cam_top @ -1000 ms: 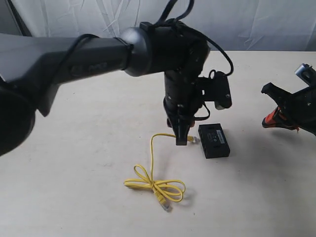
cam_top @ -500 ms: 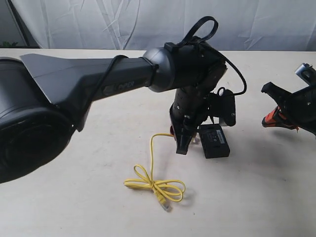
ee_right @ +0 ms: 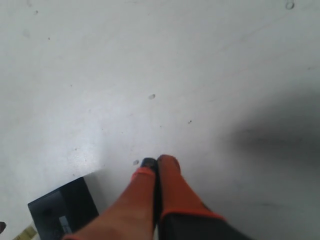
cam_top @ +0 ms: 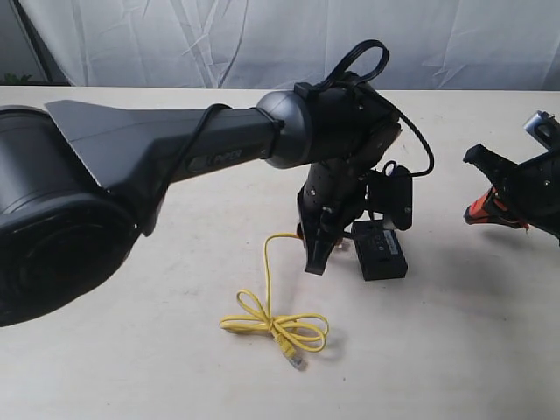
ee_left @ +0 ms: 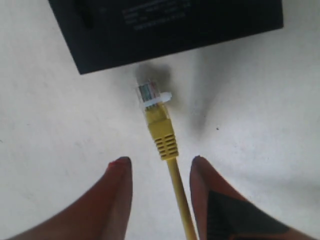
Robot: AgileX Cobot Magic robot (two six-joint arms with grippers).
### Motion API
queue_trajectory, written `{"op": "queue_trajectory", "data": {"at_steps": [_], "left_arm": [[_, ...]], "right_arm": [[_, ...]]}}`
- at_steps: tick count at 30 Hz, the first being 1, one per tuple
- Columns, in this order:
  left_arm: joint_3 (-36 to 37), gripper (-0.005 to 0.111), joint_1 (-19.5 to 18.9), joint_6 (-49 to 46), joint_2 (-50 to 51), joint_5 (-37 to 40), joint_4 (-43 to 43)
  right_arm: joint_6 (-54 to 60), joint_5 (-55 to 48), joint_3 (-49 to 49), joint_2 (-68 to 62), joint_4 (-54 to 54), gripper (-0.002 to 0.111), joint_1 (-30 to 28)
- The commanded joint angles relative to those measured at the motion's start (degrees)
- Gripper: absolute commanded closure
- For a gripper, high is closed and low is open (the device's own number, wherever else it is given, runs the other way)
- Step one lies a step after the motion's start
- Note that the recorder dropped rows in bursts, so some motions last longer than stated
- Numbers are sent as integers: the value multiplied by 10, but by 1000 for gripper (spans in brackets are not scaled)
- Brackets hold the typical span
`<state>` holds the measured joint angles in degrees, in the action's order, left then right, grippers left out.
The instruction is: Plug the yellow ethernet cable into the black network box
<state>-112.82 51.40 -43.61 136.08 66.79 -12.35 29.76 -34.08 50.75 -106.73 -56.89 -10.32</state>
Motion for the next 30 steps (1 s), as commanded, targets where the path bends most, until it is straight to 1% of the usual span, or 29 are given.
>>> {"op": "queue_trajectory", "data": {"at_steps": [1, 4, 6, 14, 26, 28, 30], "left_arm": [[-3, 69, 1, 0, -2, 4, -1], [-3, 70, 1, 0, -2, 4, -1], [-3, 74, 1, 0, -2, 4, -6], [-3, 107, 1, -9, -2, 18, -13], [-3, 107, 1, -13, -8, 20, -12], [-3, 107, -2, -7, -11, 22, -5], [-3, 107, -12, -1, -15, 23, 20]], "right_arm": [[6, 7, -2, 5, -1, 108, -4], [6, 7, -2, 5, -1, 108, -4], [6, 9, -2, 5, -3, 108, -4], [7, 9, -2, 5, -3, 108, -4], [18, 10, -2, 5, -4, 108, -4], [19, 10, -2, 5, -4, 108, -4], [19, 10, -2, 5, -4, 108, -4]]}}
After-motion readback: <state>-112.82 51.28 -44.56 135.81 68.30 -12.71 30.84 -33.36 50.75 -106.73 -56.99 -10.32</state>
